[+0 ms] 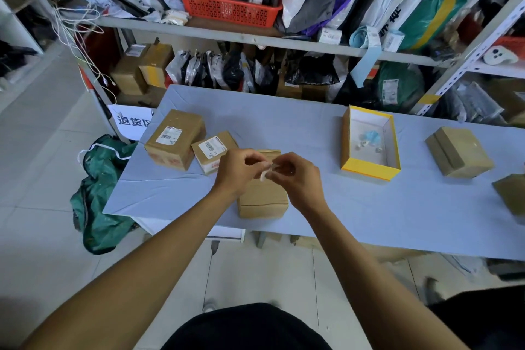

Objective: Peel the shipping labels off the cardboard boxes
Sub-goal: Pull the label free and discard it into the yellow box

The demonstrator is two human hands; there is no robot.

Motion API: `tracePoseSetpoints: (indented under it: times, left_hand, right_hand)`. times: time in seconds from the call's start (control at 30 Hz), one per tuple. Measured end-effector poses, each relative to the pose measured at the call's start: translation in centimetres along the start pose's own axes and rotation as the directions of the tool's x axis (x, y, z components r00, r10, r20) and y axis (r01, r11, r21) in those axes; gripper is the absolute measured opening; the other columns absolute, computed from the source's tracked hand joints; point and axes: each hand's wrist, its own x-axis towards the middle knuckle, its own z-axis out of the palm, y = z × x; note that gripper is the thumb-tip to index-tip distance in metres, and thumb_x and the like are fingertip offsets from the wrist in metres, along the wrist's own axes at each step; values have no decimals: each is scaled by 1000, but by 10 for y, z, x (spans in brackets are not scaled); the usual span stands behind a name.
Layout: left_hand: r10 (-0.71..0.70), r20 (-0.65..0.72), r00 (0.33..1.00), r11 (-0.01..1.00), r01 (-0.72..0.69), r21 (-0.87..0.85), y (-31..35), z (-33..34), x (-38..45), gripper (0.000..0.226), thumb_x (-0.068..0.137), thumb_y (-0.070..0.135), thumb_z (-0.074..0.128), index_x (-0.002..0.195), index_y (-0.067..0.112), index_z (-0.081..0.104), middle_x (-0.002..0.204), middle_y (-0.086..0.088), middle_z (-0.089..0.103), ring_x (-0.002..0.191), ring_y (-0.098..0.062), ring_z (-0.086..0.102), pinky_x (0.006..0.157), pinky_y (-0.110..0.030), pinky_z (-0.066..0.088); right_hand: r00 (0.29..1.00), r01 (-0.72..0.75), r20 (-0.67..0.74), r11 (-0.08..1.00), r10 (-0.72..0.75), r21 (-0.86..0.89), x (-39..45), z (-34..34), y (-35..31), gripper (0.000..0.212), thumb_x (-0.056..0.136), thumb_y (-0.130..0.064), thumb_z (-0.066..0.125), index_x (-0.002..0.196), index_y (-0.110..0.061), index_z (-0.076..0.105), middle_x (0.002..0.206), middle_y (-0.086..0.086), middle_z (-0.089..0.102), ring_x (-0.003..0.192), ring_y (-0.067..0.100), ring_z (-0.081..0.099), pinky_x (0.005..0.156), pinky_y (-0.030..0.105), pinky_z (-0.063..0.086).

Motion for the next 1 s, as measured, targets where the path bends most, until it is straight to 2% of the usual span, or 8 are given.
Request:
tracePoseSetpoints:
  times: [0.1, 0.2, 0.27, 0.33, 0.47, 0.73, 0.87, 1.0]
  left_hand:
    - [10, 30, 1000, 1000, -9, -18, -1, 2, 0, 17, 80, 12, 76, 76, 28, 74, 75, 3, 72, 70, -15, 69, 70, -33, 60]
    - [-14, 117, 993, 998, 22, -65, -3, -4, 1, 19, 79, 9, 78, 95, 18, 77, 90, 3, 74, 85, -14, 71, 80, -30, 58]
    - [-10, 147, 989, 1000, 9, 6, -5, -7, 1, 27, 77, 7, 79, 103, 14, 76, 93, 4, 74, 89, -12, 71, 84, -28, 57]
    - [13, 112, 994, 996, -22, 86, -4, -10, 0, 23, 76, 10, 80, 99, 14, 78, 86, 7, 72, 83, -6, 69, 80, -23, 56]
    - [40, 81, 996, 984, -53, 171, 2, -11, 3, 14, 76, 16, 81, 90, 15, 79, 80, 7, 72, 79, -4, 68, 77, -22, 55]
    - [56, 116, 992, 945, -90, 313, 0, -20, 12, 6, 80, 18, 76, 85, 18, 78, 83, 5, 74, 81, -9, 67, 80, -34, 57]
    - [73, 108, 991, 936, -106, 336, -1, -25, 14, 3, 81, 19, 74, 81, 17, 77, 79, 4, 73, 78, -11, 66, 78, -37, 56]
    - [66, 166, 984, 921, -124, 368, 1, -24, 14, 7, 83, 20, 71, 86, 17, 77, 82, 3, 73, 78, -13, 65, 74, -36, 55]
  right_hand:
    - [1000, -25, -14, 1000, 25, -9, 5, 1, 2, 20, 68, -17, 84, 80, -12, 68, 69, -8, 68, 61, -2, 59, 57, 9, 43]
    - [999, -30, -27, 1000, 30, 6, 11, 0, 5, 12, 73, -21, 81, 79, -16, 71, 69, -6, 70, 65, 2, 64, 62, 20, 50]
    - [999, -42, -8, 999, 43, 17, 13, 0, 7, 7, 76, -23, 79, 78, -18, 74, 69, -5, 71, 69, 6, 67, 67, 28, 53]
    - [1000, -25, 8, 1000, 25, -17, 12, 4, 8, 3, 78, -20, 76, 79, -17, 76, 67, -6, 71, 68, 5, 66, 67, 27, 53]
    - [1000, 18, 3, 995, -17, -95, 11, 10, 7, 7, 84, -18, 71, 83, -15, 77, 66, -10, 69, 64, -2, 62, 58, 9, 42]
    - [979, 186, 138, 944, -153, -271, 16, 8, 4, 13, 85, -24, 71, 93, -14, 76, 79, 1, 73, 71, 16, 64, 66, 30, 49]
    - [971, 199, 189, 939, -149, -282, 18, 9, 3, 18, 79, -22, 78, 95, -14, 75, 81, 0, 71, 75, 15, 64, 69, 27, 49]
    - [982, 170, 133, 937, -135, -304, 22, 14, 4, 9, 81, -19, 75, 82, -10, 74, 65, -4, 63, 58, 10, 52, 54, 20, 36]
